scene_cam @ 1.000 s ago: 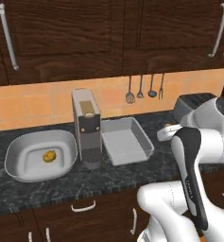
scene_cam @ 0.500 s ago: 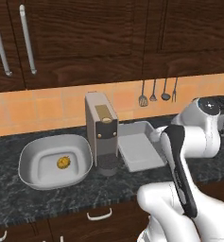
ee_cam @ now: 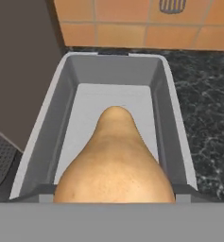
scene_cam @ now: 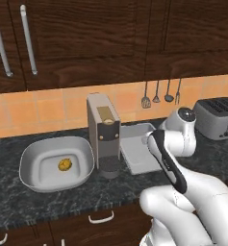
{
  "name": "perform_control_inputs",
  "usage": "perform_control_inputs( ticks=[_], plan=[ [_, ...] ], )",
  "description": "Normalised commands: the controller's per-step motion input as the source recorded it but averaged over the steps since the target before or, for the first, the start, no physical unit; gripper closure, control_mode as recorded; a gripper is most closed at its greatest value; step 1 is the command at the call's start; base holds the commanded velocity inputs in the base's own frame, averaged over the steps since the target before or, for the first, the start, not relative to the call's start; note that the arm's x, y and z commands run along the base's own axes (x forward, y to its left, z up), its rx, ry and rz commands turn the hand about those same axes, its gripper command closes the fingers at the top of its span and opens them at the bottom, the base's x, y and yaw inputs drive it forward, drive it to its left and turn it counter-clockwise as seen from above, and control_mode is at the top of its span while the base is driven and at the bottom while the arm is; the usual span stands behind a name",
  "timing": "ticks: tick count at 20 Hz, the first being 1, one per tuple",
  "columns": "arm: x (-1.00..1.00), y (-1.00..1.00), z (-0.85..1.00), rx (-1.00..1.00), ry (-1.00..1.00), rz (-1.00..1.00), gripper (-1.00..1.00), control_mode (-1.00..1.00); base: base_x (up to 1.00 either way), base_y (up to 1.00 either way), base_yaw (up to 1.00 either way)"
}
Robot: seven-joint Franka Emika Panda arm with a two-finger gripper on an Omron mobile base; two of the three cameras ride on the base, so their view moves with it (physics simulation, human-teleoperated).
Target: Place one squash and one chicken drumstick in each tupperware on the nearby counter, to pack two identical lunches.
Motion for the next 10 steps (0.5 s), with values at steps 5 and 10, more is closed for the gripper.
perform_control_inputs(
  ticks=[5, 10],
  plan=[
    [0.76, 0.0, -0.41, 0.0, 0.08, 0.0, 1.0, -1.0, 0.0, 0.0, 0.0],
    [0.61, 0.0, -0.32, 0.0, 0.06, 0.0, -1.0, -1.0, 0.0, 0.0, 0.0]
  ],
)
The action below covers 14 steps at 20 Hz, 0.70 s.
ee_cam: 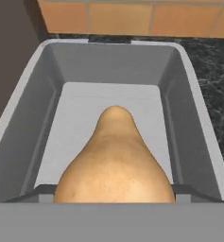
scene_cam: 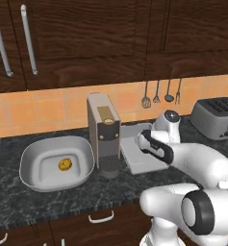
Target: Place one squash and one chicken drumstick in each tupperware on the nearby counter, to pack two identical lunches.
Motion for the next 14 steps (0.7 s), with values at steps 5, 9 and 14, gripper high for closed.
perform_control_inputs(
  ticks=[5, 9, 14],
  plan=[
    [0.64, 0.0, -0.26, 0.0, 0.01, 0.0, -1.0, -1.0, 0.0, 0.0, 0.0],
    [0.22, 0.04, 0.04, 0.0, 0.0, 0.0, -1.0, -1.0, 0.0, 0.0, 0.0],
    [-0.81, 0.0, 0.5, 0.0, -0.07, 0.0, -1.0, -1.0, 0.0, 0.0, 0.0]
  ],
)
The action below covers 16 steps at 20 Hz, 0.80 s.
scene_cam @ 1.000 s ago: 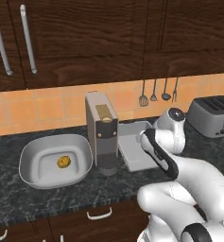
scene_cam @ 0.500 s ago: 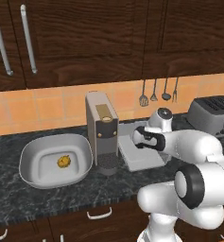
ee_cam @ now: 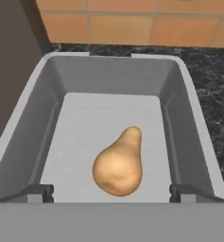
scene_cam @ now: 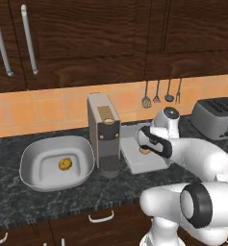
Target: Place one squash and one chicken drumstick in each tupperware on the nearby counter, to pack two identical lunches.
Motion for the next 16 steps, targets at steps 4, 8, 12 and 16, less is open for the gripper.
perform_control_inputs(
  ticks=[4, 8, 12, 16],
  plan=[
    [-1.0, 0.0, 0.37, -0.01, -0.13, -0.01, -1.0, -1.0, 0.0, 0.0, 0.0],
    [-1.0, 0.0, 0.5, -0.02, -0.17, -0.03, -1.0, -1.0, 0.0, 0.0, 0.0],
    [-1.0, 0.0, 0.68, -0.05, -0.21, 0.0, -1.0, -1.0, 0.0, 0.0, 0.0],
    [-1.0, 0.0, 0.62, -0.04, -0.13, -0.02, -1.0, -1.0, 0.0, 0.0, 0.0]
  ],
)
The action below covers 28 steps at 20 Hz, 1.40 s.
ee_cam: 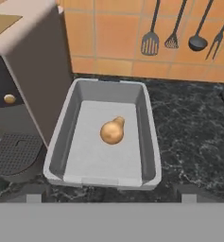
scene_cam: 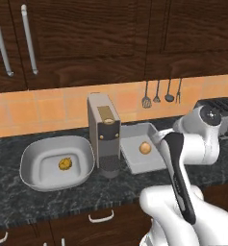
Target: Place one squash and one chicken drumstick in each tupperware on the nearby counter, to pack two identical lunches.
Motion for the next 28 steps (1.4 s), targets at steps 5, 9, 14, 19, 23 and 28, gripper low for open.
perform_control_inputs(
  ticks=[5, 9, 14, 19, 23, 28],
  plan=[
    [0.0, 0.0, 0.0, 0.0, 0.0, 0.0, -1.0, 1.0, -1.0, -0.29, -0.1],
    [0.0, 0.0, 0.0, 0.0, 0.0, 0.0, -1.0, 1.0, -1.0, -0.97, -0.22],
    [0.0, 0.0, 0.0, 0.0, 0.0, 0.0, -1.0, 1.0, -0.43, -1.0, -0.15],
    [0.0, 0.0, 0.0, 0.0, 0.0, 0.0, -1.0, 1.0, -0.42, -1.0, -0.11],
    [0.0, 0.0, 0.0, 0.0, 0.0, 0.0, -1.0, 1.0, 0.06, -1.0, -0.08],
    [0.0, 0.0, 0.0, 0.0, 0.0, 0.0, -1.0, 1.0, 0.22, -1.0, -0.03]
  ],
)
